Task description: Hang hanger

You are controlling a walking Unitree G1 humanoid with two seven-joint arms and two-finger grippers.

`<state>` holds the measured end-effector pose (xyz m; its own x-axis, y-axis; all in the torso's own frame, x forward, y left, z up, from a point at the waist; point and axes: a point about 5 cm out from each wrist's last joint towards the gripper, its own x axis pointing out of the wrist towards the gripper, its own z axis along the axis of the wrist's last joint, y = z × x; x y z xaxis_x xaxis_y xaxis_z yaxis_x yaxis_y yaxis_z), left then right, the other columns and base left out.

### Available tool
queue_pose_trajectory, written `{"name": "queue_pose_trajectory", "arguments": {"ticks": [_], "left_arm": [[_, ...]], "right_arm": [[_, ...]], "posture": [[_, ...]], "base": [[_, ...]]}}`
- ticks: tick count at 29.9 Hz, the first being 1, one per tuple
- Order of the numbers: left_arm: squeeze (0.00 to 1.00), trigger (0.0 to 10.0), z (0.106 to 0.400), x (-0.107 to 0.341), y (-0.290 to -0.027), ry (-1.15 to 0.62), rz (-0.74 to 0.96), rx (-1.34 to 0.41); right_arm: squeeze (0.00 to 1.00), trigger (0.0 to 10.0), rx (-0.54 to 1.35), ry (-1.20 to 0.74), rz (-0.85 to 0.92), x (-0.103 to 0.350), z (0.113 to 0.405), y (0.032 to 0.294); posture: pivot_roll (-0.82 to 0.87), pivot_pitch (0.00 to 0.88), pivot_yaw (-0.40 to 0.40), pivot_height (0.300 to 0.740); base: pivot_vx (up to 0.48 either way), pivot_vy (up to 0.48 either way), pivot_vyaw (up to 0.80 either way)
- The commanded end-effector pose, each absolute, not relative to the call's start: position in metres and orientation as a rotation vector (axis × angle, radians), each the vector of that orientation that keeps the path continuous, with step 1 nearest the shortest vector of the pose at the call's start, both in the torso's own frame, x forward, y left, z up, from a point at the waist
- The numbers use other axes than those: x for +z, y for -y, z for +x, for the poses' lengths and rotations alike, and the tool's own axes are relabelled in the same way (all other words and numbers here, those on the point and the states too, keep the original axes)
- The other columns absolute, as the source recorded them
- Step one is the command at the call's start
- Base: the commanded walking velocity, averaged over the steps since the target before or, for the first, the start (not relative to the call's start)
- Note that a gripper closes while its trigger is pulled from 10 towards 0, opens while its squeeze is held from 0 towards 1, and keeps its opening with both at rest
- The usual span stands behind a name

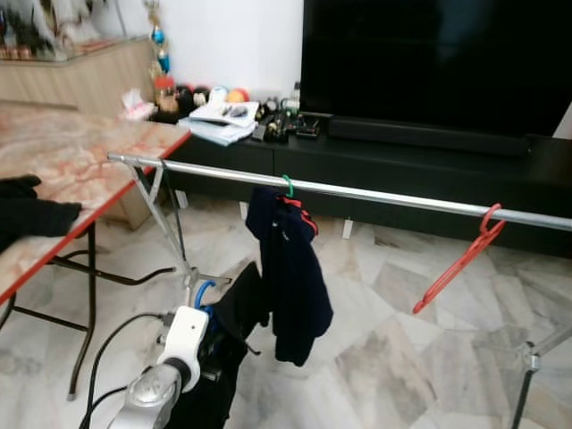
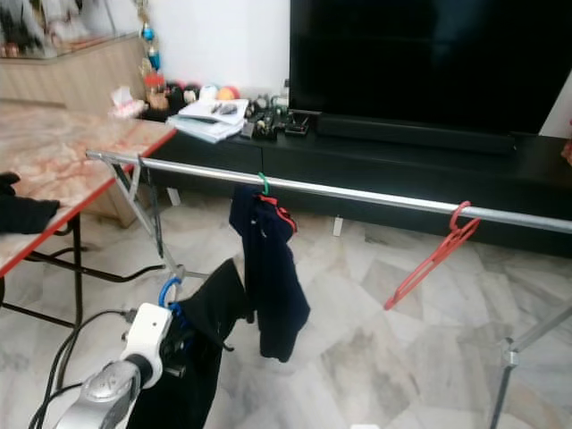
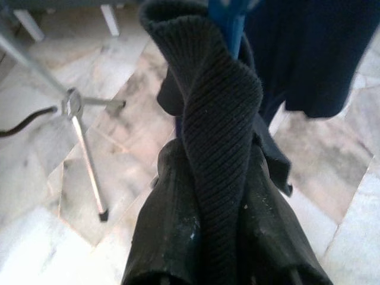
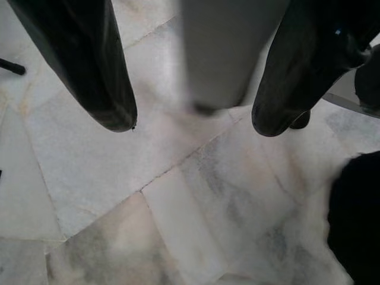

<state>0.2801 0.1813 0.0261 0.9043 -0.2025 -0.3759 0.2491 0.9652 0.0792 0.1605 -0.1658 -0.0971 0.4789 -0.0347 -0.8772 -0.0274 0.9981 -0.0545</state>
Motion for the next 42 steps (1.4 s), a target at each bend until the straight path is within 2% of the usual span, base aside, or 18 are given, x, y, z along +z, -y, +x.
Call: {"name": "queue_pose_trajectory", "arguments": {"ticks": [1,12,21,31,42], "left_arm": [[0.0,10.0,0.287,0.037,-0.177,-0.326,0.126,-0.241],[0.0,10.0,0.283,0.033,-0.172,-0.351,0.148,-0.292],[0.0,10.0,0.277,0.027,-0.166,-0.383,0.181,-0.359],[0.0,10.0,0.28,0.03,-0.167,-0.363,0.162,-0.333],[0.0,10.0,0.28,0.028,-0.164,-0.379,0.194,-0.354]], "right_arm": [[0.0,10.0,-0.023,-1.081,-0.069,-0.098,0.158,0.173],[0.0,10.0,-0.028,-1.086,-0.072,-0.098,0.157,0.173],[0.0,10.0,-0.03,-1.086,-0.073,-0.098,0.157,0.174],[0.0,10.0,-0.032,-1.089,-0.07,-0.098,0.156,0.174],[0.0,10.0,-0.038,-1.087,-0.062,-0.099,0.156,0.174]], "posture": [[0.05,0.0,0.033,0.74],[0.06,0.0,0.029,0.74],[0.06,0.0,0.024,0.74],[0.06,0.0,0.022,0.74],[0.06,0.0,0.024,0.74]], "base": [[0.0,-0.45,0.0],[0.0,-0.44,0.0],[0.0,0.0,0.0],[0.0,0.0,0.0],[0.321,0.0,0.0]]}}
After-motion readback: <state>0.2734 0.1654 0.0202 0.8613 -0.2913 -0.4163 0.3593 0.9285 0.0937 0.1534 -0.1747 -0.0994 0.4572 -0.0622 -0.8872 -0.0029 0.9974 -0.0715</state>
